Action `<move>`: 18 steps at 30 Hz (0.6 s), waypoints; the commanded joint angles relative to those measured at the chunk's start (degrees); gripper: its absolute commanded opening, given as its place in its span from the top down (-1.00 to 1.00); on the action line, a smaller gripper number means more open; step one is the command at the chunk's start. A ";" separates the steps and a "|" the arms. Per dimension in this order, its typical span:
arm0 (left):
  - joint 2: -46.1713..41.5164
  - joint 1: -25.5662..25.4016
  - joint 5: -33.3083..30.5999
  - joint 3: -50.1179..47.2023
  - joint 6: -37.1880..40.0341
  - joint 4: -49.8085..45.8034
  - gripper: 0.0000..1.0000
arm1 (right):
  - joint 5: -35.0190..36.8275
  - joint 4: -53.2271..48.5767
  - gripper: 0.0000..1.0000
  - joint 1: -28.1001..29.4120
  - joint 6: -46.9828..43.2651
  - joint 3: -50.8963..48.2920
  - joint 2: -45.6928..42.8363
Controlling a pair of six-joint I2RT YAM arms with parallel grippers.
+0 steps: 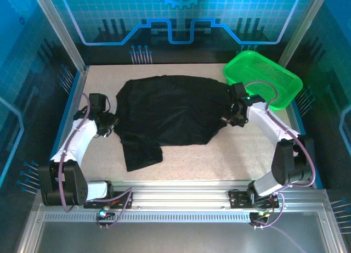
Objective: Fold and stack the t-shirts
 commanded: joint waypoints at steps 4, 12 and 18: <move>4.89 0.72 2.29 -4.29 4.37 1.88 0.03 | 0.87 -3.04 1.00 -2.23 0.18 -6.65 -1.77; 12.00 1.16 5.00 -5.53 7.66 12.34 -0.03 | 0.40 -2.96 1.00 -4.41 -2.24 -7.79 -2.14; 16.00 1.16 7.48 -6.20 7.14 16.51 0.44 | 0.02 -3.00 1.00 -4.42 -2.02 -7.68 -1.79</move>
